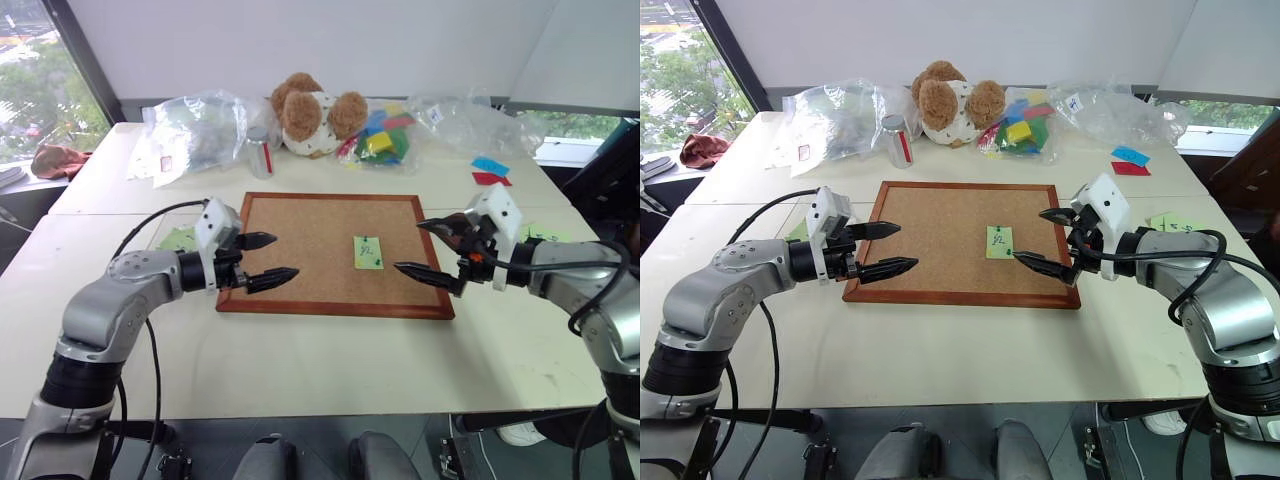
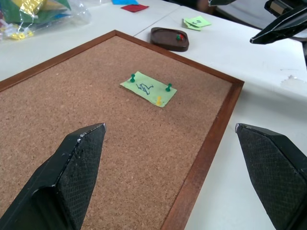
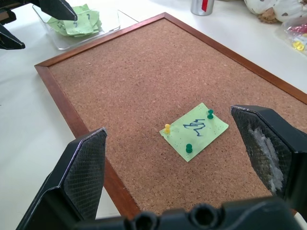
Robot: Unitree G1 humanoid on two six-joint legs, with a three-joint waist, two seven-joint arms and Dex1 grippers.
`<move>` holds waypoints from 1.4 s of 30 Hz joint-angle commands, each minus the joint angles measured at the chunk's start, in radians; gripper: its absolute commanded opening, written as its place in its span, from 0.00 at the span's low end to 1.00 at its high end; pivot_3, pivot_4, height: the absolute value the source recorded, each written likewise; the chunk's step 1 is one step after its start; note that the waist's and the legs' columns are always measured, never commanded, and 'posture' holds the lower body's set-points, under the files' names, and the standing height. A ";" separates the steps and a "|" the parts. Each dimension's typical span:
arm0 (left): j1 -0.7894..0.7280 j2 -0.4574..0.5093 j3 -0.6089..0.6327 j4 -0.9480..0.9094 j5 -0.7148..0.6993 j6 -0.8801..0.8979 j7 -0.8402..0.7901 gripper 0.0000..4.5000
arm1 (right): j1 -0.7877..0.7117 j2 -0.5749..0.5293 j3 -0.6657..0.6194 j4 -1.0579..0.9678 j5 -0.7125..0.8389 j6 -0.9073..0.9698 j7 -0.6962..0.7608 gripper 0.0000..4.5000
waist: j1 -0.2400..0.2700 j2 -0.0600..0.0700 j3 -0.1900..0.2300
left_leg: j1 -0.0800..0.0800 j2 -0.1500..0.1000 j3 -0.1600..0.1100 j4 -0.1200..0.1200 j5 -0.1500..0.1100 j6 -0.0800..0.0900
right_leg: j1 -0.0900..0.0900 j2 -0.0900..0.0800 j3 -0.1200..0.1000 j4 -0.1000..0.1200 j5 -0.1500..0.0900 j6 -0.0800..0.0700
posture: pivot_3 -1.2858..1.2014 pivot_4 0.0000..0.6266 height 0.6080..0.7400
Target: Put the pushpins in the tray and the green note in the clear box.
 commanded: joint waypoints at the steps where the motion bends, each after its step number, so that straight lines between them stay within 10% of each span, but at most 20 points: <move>1: -0.007 0.010 0.026 -0.008 -0.004 -0.008 -0.001 0.99 | -0.017 -0.008 -0.011 -0.010 -0.005 -0.018 0.001 1.00 | 0.000 0.000 0.000 | 0.000 0.000 0.000 0.000 0.000 0.000 | 0.000 0.000 0.000 0.000 0.000 0.000 | 0.52 0.24 1.00; 30: -0.038 -0.078 -0.053 0.094 0.127 -0.138 0.043 0.99 | -0.017 0.000 -0.013 -0.010 -0.016 -0.019 -0.021 1.00 | 0.003 0.000 0.000 | 0.000 0.000 0.000 0.000 0.000 0.000 | 0.000 0.000 0.000 0.000 0.000 0.000 | 0.52 0.24 1.00; 42: -0.065 -0.250 -0.186 0.286 0.316 -0.311 0.114 0.01 | -0.050 0.084 0.043 0.037 -0.084 0.034 -0.154 1.00 | 0.001 0.000 0.000 | 0.000 0.000 0.000 0.000 0.002 -0.003 | 0.000 0.000 0.000 0.000 0.000 0.000 | 0.52 0.24 1.00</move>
